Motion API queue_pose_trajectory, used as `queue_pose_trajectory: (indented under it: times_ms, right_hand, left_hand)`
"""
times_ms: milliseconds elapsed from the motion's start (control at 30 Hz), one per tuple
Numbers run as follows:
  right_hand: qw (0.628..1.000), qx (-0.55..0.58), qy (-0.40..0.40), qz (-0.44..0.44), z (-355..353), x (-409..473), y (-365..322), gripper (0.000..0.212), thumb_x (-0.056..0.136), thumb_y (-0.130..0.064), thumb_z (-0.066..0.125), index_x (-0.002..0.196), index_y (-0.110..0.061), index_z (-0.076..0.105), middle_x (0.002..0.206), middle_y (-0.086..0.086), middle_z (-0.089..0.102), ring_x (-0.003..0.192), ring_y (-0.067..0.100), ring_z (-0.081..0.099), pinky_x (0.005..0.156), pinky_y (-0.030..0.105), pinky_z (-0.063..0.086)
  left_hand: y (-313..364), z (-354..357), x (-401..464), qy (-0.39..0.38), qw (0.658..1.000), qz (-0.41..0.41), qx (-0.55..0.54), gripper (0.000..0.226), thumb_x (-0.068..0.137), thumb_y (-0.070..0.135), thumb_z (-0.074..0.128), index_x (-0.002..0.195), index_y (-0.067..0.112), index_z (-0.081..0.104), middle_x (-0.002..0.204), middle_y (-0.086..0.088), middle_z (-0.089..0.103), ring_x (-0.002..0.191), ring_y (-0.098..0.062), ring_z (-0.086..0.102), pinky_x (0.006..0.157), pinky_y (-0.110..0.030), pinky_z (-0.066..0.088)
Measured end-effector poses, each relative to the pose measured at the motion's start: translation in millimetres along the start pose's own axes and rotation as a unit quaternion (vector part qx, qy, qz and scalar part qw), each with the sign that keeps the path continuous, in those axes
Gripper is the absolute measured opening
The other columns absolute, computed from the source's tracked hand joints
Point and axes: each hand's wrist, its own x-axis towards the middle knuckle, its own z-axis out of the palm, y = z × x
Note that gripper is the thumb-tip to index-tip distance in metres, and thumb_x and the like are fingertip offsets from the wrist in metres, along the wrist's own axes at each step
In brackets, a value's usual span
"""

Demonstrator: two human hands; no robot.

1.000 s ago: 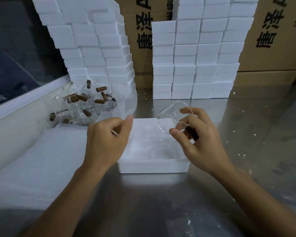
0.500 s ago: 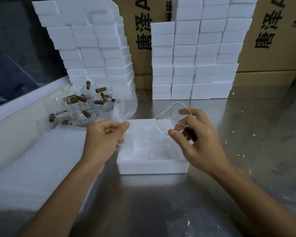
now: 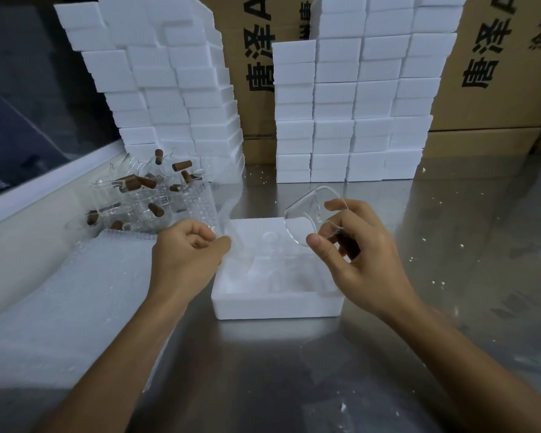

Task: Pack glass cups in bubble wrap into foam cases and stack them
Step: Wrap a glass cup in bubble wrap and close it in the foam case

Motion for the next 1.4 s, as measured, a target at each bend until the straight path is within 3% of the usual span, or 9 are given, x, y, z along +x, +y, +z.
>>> queue_pose_trajectory:
  times_ms: [167,367,500,700,867,1000,1167,1333,1400]
  right_hand:
    - [0.998,0.047,0.004,0.036,2,1,-13,0.017,0.084,-0.044,0.063,0.075,-0.031,0.056,0.111,-0.002,0.063,0.088,-0.001,0.061,0.062,0.013,0.044]
    - [0.887,0.401,-0.027,0.228,-4,6,-30,0.030,0.079,-0.043,0.072,0.082,-0.014,0.065,0.078,0.009,0.069,0.072,0.017,0.064,0.073,0.032,0.045]
    - [0.776,0.571,-0.089,0.253,-8,7,-47,0.020,0.080,-0.039,0.066,0.074,-0.022,0.073,0.111,0.013,0.063,0.074,0.015,0.062,0.079,0.030,0.051]
    - [0.665,0.682,-0.132,0.275,6,13,-75,0.020,0.084,-0.034,0.063,0.077,-0.017,0.070,0.133,0.022,0.060,0.125,0.027,0.059,0.099,0.036,0.046]
    - [0.682,0.647,-0.120,0.320,31,25,-84,0.023,0.080,-0.035,0.065,0.088,-0.015,0.057,0.126,0.018,0.065,0.123,0.025,0.059,0.112,0.039,0.040]
    - [0.717,0.597,-0.083,0.350,41,30,-76,0.039,0.094,-0.033,0.058,0.119,-0.004,0.061,0.112,0.003,0.057,0.109,0.018,0.050,0.115,0.039,0.032]
    - [0.768,0.530,-0.067,0.354,37,29,-72,0.015,0.096,-0.033,0.055,0.092,-0.022,0.064,0.122,0.006,0.068,0.125,0.021,0.055,0.114,0.038,0.031]
    - [0.671,0.639,-0.166,0.337,36,21,-74,0.019,0.085,-0.029,0.063,0.080,-0.013,0.055,0.140,0.028,0.051,0.113,0.034,0.051,0.119,0.048,0.028]
    - [0.673,0.637,-0.174,0.333,37,20,-74,0.017,0.083,-0.027,0.065,0.078,-0.013,0.058,0.130,0.025,0.053,0.113,0.031,0.050,0.115,0.041,0.033]
  left_hand:
    - [4,-3,-6,0.051,0.984,0.104,0.134,0.030,0.071,-0.011,0.067,0.061,0.015,0.054,0.060,-0.001,0.056,0.053,-0.011,0.047,0.052,-0.019,0.039]
    - [11,5,-19,0.034,0.951,0.161,0.263,0.045,0.086,-0.007,0.063,0.127,0.009,0.065,0.141,-0.008,0.054,0.121,-0.031,0.056,0.102,-0.039,0.045]
    - [14,5,-22,0.023,0.924,0.194,0.327,0.067,0.082,0.007,0.077,0.143,0.010,0.049,0.149,-0.009,0.047,0.124,-0.037,0.056,0.101,-0.049,0.046]
    - [16,12,-26,0.015,0.931,0.220,0.289,0.088,0.074,0.014,0.085,0.149,0.019,0.038,0.155,-0.004,0.038,0.133,-0.032,0.048,0.102,-0.047,0.044]
    - [13,15,-25,0.030,0.948,0.219,0.229,0.093,0.075,0.002,0.079,0.151,0.027,0.031,0.153,-0.001,0.040,0.115,-0.034,0.061,0.095,-0.042,0.051]
    - [10,15,-24,0.043,0.941,0.249,0.224,0.095,0.076,-0.003,0.075,0.152,0.030,0.030,0.158,0.007,0.030,0.129,-0.018,0.046,0.093,-0.011,0.036]
    - [7,15,-20,0.054,0.942,0.249,0.218,0.095,0.075,-0.006,0.074,0.152,0.026,0.031,0.159,0.005,0.029,0.138,-0.023,0.041,0.095,-0.023,0.036]
    - [7,15,-19,0.024,0.931,0.302,0.202,0.083,0.080,0.001,0.075,0.149,0.023,0.035,0.156,0.004,0.034,0.121,0.022,0.024,0.076,0.009,0.029]
    - [7,15,-18,-0.006,0.933,0.313,0.176,0.085,0.079,-0.002,0.072,0.149,0.028,0.035,0.155,0.003,0.036,0.120,0.019,0.037,0.066,0.005,0.035]
